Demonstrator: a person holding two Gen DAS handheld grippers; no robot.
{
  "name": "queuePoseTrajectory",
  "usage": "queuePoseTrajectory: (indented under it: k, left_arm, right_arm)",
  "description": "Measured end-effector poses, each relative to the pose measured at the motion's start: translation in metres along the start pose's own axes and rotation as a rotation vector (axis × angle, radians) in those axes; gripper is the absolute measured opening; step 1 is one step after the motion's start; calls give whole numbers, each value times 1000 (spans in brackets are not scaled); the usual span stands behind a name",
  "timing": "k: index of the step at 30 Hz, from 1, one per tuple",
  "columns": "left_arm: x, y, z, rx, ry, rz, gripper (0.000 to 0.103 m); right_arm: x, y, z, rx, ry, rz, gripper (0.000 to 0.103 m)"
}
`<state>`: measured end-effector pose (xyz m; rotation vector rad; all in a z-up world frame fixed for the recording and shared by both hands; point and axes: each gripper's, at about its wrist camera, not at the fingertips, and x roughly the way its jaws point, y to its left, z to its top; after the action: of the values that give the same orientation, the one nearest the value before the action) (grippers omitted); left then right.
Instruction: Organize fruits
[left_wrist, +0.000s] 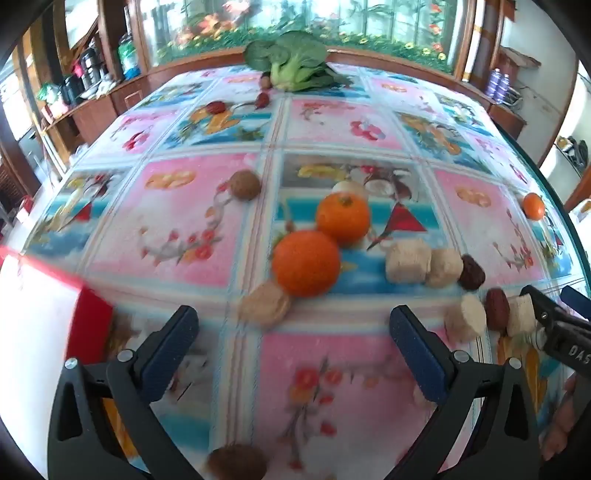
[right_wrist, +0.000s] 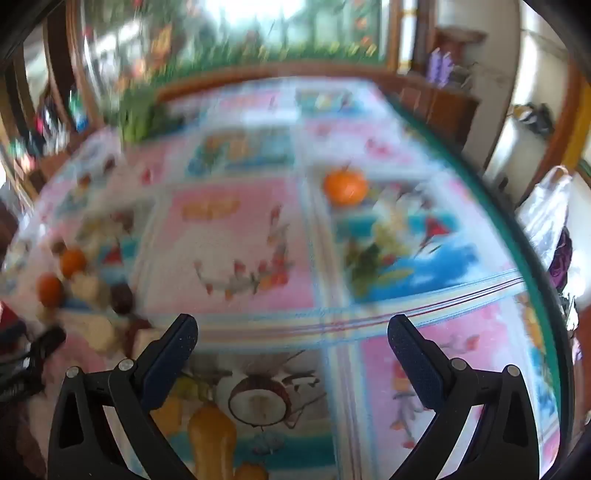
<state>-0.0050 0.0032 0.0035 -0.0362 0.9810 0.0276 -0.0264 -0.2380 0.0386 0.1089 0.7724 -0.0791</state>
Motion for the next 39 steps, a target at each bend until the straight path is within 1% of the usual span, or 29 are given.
queuePoseTrajectory:
  k: [1, 3, 4, 5, 6, 7, 9, 10, 11, 12, 14, 15, 17, 19, 21, 23, 25, 26, 28, 32, 35, 39]
  left_arm:
    - [-9, 4, -2, -9, -7, -1, 103]
    - [-37, 12, -8, -1, -70, 15, 103]
    - [-53, 17, -11, 5, -107, 30, 103]
    - [-67, 20, -16, 9, -136, 30, 103]
    - [-83, 35, -17, 11, -181, 23, 103]
    - [-102, 49, -21, 8, -238, 22, 103]
    - [-124, 57, -31, -14, -322, 35, 103]
    - [-133, 63, -37, -27, -360, 33, 103]
    - [-141, 62, -39, -43, -386, 22, 103]
    - [-142, 66, -38, -52, -388, 16, 103]
    - [-142, 61, -34, -48, -328, 46, 103]
    - [-141, 60, -37, -32, -326, 64, 103]
    - [-147, 57, -45, 19, -357, 103, 103]
    - [-152, 55, -49, 54, -370, 138, 103]
    - [-154, 60, -57, 56, -372, 100, 103]
    - [-156, 62, -65, 69, -381, 92, 103]
    - [-156, 61, -68, 84, -372, 97, 103]
    - [-157, 63, -70, 83, -367, 101, 103]
    - [-154, 67, -74, 61, -367, 71, 103]
    - [-154, 72, -78, 25, -371, 56, 103]
    - [-151, 71, -78, 26, -354, 61, 103]
    - [-145, 72, -79, 22, -330, 65, 103]
  right_arm:
    - [-22, -2, -1, 12, -98, 30, 102]
    - [-57, -5, -6, 35, -258, 51, 103]
    - [-72, -7, -11, 52, -333, 79, 103]
    - [-86, -11, -18, 71, -407, 149, 103]
    - [-94, -15, -22, 97, -451, 227, 103]
    - [-97, -17, -24, 117, -444, 258, 103]
    - [-96, -14, -20, 109, -345, 286, 103]
    - [-97, -13, -21, 103, -323, 304, 103]
    - [-99, -13, -24, 100, -328, 308, 103]
    - [-104, -13, -27, 94, -339, 300, 103]
    - [-114, -13, -31, 49, -353, 273, 103]
    - [-117, -17, -34, 31, -354, 270, 103]
    - [-118, -19, -39, 1, -341, 259, 103]
    - [-112, -24, -39, 1, -327, 251, 103]
    - [-109, -28, -41, 20, -313, 254, 103]
    - [-106, -28, -42, 37, -298, 259, 103]
    - [-106, -24, -43, 41, -291, 274, 103]
    - [-106, -21, -43, 36, -289, 278, 103]
    - [-108, -14, -44, 18, -287, 283, 103]
    - [-113, 2, -47, -38, -294, 284, 103]
    - [-117, 10, -48, -71, -300, 290, 103]
    - [-116, 15, -47, -69, -290, 304, 103]
